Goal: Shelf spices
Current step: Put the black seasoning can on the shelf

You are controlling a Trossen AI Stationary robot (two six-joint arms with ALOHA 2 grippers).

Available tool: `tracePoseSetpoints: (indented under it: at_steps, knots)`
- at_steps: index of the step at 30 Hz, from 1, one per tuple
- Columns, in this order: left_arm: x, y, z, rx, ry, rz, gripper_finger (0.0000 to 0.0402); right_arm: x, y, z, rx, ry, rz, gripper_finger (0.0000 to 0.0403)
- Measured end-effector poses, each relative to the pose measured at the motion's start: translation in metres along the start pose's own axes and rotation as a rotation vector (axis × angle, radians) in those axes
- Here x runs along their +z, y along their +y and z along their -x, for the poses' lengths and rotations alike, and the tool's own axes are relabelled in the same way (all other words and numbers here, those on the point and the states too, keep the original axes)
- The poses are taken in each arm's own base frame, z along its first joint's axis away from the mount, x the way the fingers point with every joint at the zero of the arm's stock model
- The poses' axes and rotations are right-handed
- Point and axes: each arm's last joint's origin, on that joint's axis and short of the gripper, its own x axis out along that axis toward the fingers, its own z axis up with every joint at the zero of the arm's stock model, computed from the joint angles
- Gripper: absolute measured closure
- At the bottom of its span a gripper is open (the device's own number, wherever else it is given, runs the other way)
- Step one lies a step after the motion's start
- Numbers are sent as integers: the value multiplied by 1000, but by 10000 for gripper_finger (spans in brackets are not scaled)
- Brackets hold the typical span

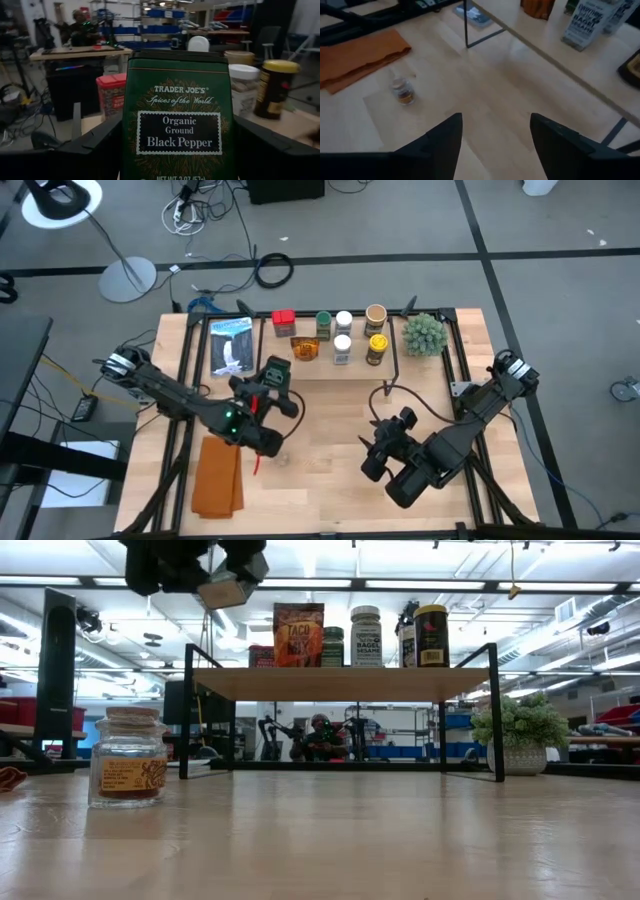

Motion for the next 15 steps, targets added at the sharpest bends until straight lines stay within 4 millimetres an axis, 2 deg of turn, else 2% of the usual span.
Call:
tracePoseSetpoints:
  at_steps: [5, 11, 13, 15]
  knots:
    - [2, -4, 20, -58, -11, -65, 105, 12, -5, -17, -40, 15, 32, 214]
    - [-4, -6, 35, -109, -17, -198, 105, 40, 1, -48, 66, 51, 138, 331]
    - [-9, -4, 40, -125, -19, -215, 105, 53, 3, -54, 126, 19, 176, 374]
    - [-16, 0, 44, -142, -20, -231, 105, 64, 3, -56, 164, -28, 209, 395]
